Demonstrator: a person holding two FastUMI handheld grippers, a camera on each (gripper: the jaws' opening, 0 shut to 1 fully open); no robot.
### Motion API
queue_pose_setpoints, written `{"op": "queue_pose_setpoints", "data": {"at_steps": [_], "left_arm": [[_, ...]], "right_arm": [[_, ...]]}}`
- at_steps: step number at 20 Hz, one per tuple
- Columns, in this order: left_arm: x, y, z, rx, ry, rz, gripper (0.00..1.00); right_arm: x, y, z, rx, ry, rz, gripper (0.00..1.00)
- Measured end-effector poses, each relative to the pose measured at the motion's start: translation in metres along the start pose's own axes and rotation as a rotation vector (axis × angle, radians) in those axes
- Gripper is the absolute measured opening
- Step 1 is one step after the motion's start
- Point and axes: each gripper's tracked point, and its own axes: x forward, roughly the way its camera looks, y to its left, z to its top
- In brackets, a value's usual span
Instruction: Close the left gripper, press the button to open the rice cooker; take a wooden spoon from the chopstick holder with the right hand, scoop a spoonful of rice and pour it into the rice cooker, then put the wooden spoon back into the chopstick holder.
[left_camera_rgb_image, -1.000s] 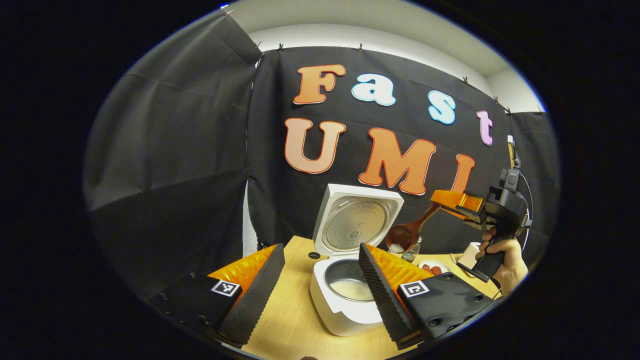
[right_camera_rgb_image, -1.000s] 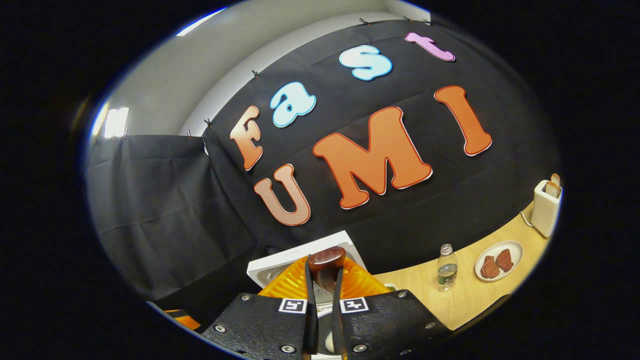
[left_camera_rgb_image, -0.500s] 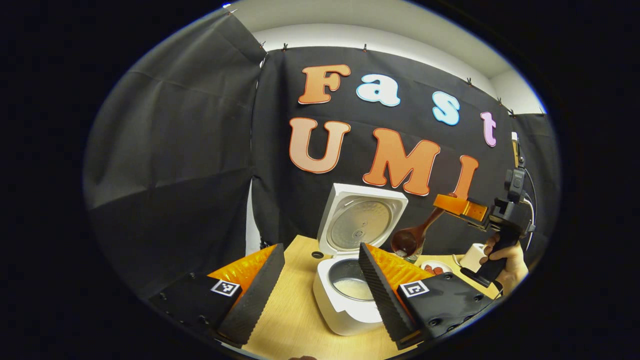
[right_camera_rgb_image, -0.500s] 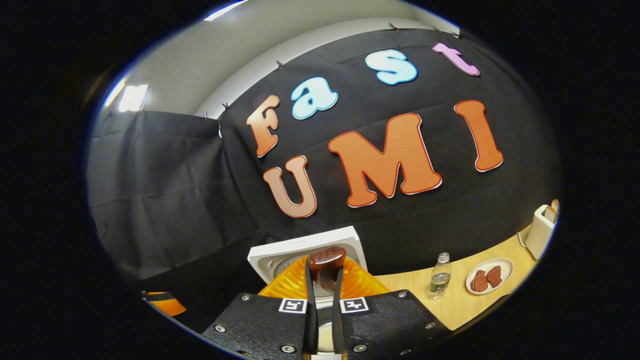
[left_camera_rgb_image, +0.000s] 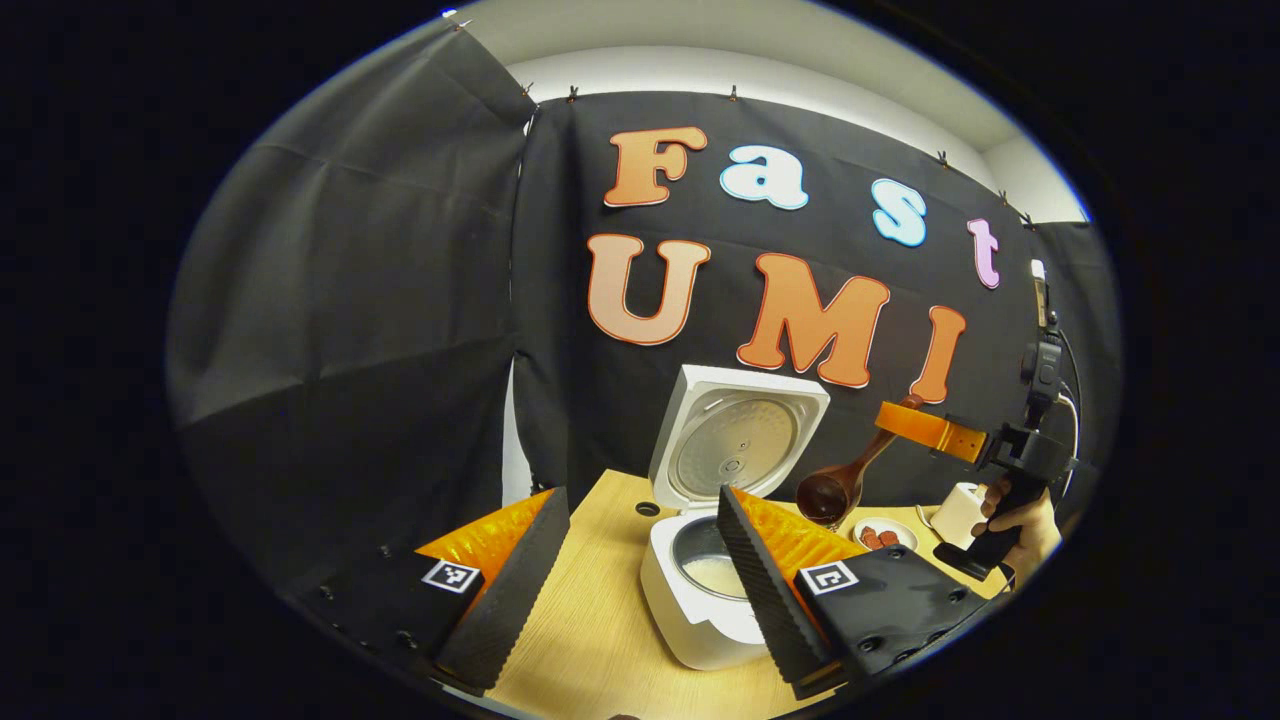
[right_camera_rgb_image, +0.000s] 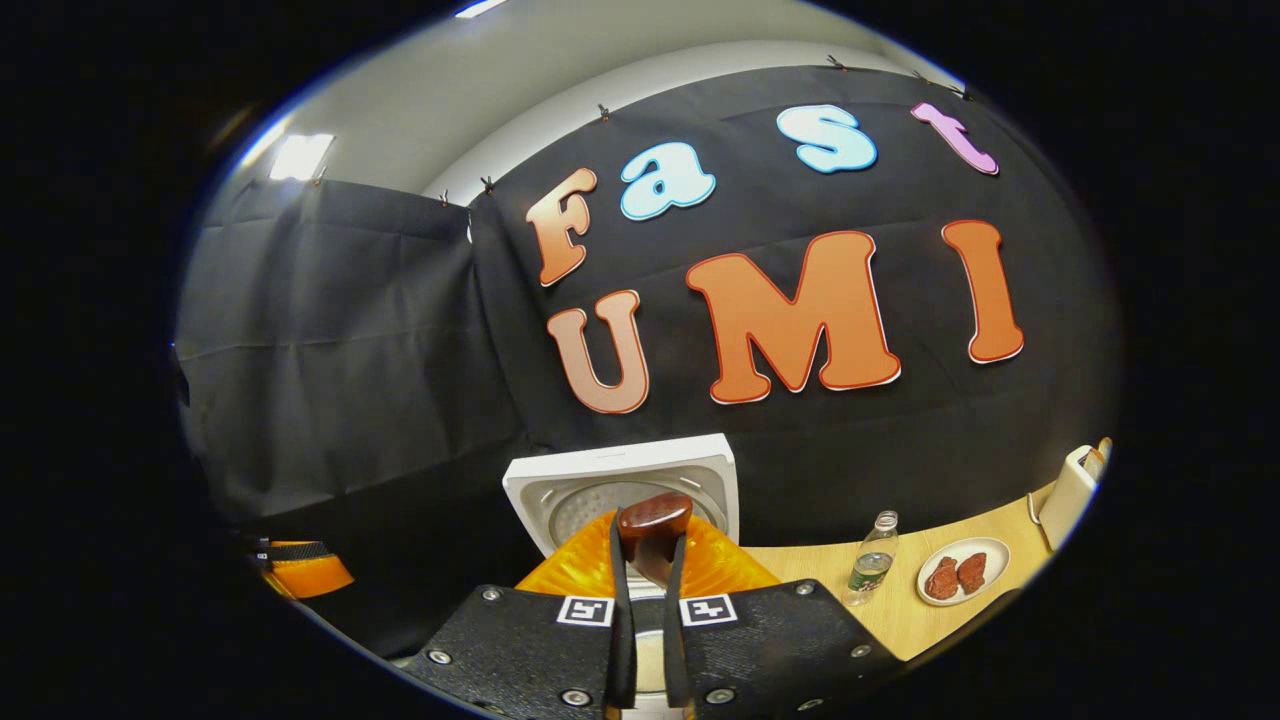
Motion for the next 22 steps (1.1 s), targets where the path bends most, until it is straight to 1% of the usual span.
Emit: {"op": "queue_pose_setpoints", "data": {"at_steps": [2,5,8,13,14,16,20,22], "left_arm": [[0.003,-0.002,0.003,-0.009,-0.002,-0.009,1.0],[0.012,-0.008,0.02,-0.003,-0.03,-0.024,1.0],[0.021,-0.023,0.036,0.019,-0.06,-0.052,1.0],[0.035,-0.057,0.033,0.043,-0.049,-0.116,1.0],[0.036,-0.064,0.033,0.044,-0.045,-0.13,1.0],[0.038,-0.076,0.031,0.055,-0.039,-0.151,1.0],[0.042,-0.086,0.03,0.064,-0.04,-0.167,1.0],[0.042,-0.089,0.03,0.061,-0.036,-0.172,1.0]], "right_arm": [[-0.003,-0.006,-0.003,0.033,0.006,-0.008,0.1],[-0.011,-0.02,0.003,0.087,0.002,-0.028,0.1],[-0.031,-0.053,0.015,0.099,-0.022,-0.08,0.1],[-0.082,-0.128,0.027,0.113,-0.048,-0.215,0.1],[-0.097,-0.148,0.027,0.114,-0.044,-0.253,0.1],[-0.127,-0.174,0.026,0.109,-0.037,-0.306,0.1],[-0.192,-0.226,0.022,0.098,-0.035,-0.431,0.1],[-0.22,-0.248,0.013,0.11,-0.023,-0.487,0.1]]}}
